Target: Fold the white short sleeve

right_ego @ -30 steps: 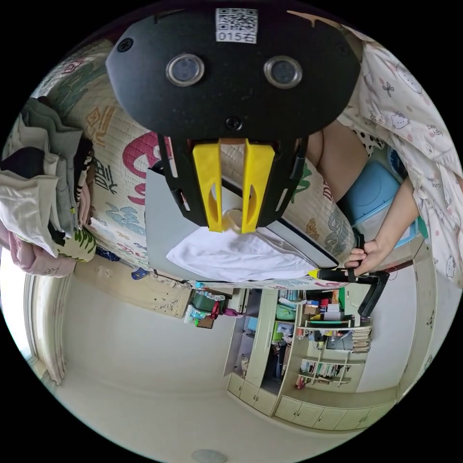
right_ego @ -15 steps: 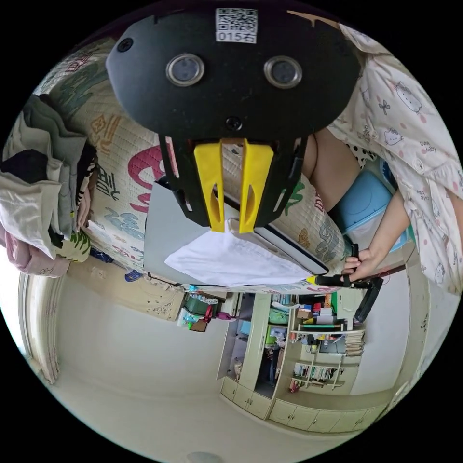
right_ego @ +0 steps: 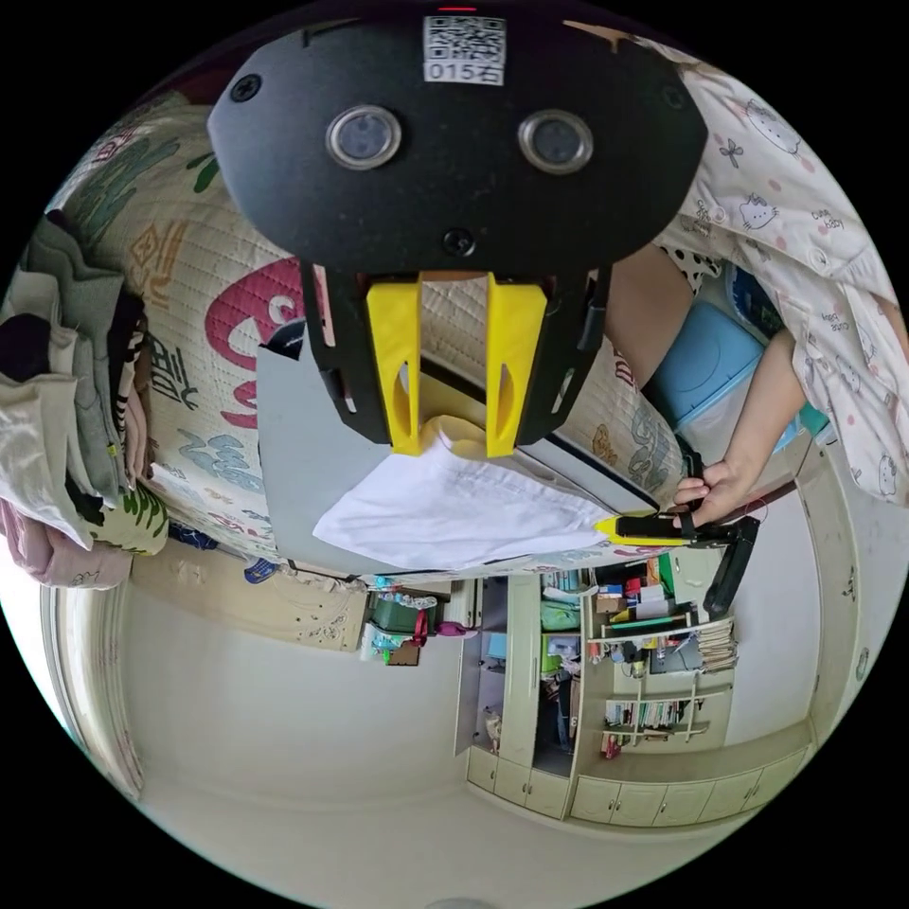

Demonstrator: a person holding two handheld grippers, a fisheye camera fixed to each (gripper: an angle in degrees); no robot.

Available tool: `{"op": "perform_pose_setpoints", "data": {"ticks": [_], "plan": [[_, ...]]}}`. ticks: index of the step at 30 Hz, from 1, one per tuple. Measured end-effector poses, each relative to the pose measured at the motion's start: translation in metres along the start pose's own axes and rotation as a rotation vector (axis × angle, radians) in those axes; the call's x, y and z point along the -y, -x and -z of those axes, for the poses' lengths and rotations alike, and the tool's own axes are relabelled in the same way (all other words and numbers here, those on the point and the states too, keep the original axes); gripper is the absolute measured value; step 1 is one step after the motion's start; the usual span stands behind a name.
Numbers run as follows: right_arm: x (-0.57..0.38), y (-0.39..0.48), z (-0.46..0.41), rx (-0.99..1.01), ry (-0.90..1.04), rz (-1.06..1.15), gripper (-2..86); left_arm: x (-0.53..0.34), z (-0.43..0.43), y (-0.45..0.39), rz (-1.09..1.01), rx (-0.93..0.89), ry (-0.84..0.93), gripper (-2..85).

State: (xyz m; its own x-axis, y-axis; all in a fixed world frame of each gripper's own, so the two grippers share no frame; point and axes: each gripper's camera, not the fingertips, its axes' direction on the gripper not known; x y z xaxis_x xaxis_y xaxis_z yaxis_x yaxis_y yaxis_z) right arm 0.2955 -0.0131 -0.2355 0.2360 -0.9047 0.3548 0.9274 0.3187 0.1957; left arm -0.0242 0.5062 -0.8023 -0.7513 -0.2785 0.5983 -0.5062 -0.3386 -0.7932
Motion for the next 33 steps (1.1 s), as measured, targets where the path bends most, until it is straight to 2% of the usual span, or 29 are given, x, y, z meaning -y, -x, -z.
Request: {"op": "perform_pose_setpoints", "data": {"ticks": [6, 9, 19, 26, 30, 33], "plan": [[0.010, 0.000, 0.023, -0.004, -0.003, -0.015, 9.5, -0.010, -0.032, -0.014, -0.077, 0.059, -0.013, 9.3], [0.018, 0.002, 0.037, -0.008, 0.000, -0.008, 9.0, -0.011, -0.061, -0.004, -0.056, 0.026, 0.011, 7.5], [0.051, 0.006, 0.121, -0.011, -0.015, -0.004, 0.3, -0.068, -0.148, 0.056, 0.022, -0.188, -0.035, 1.5], [0.059, -0.013, 0.237, 0.193, 0.030, 0.029, 2.4, -0.155, -0.174, 0.079, -0.058, -0.395, -0.028, 4.8], [0.104, -0.070, 0.285, 0.209, -0.049, -0.105, 6.9, -0.147, -0.177, 0.141, -0.018, -0.288, -0.147, 7.1], [0.165, -0.116, 0.286, 0.142, -0.048, -0.196, 10.0, -0.090, -0.226, 0.194, -0.002, -0.203, -0.173, 7.9]]}}
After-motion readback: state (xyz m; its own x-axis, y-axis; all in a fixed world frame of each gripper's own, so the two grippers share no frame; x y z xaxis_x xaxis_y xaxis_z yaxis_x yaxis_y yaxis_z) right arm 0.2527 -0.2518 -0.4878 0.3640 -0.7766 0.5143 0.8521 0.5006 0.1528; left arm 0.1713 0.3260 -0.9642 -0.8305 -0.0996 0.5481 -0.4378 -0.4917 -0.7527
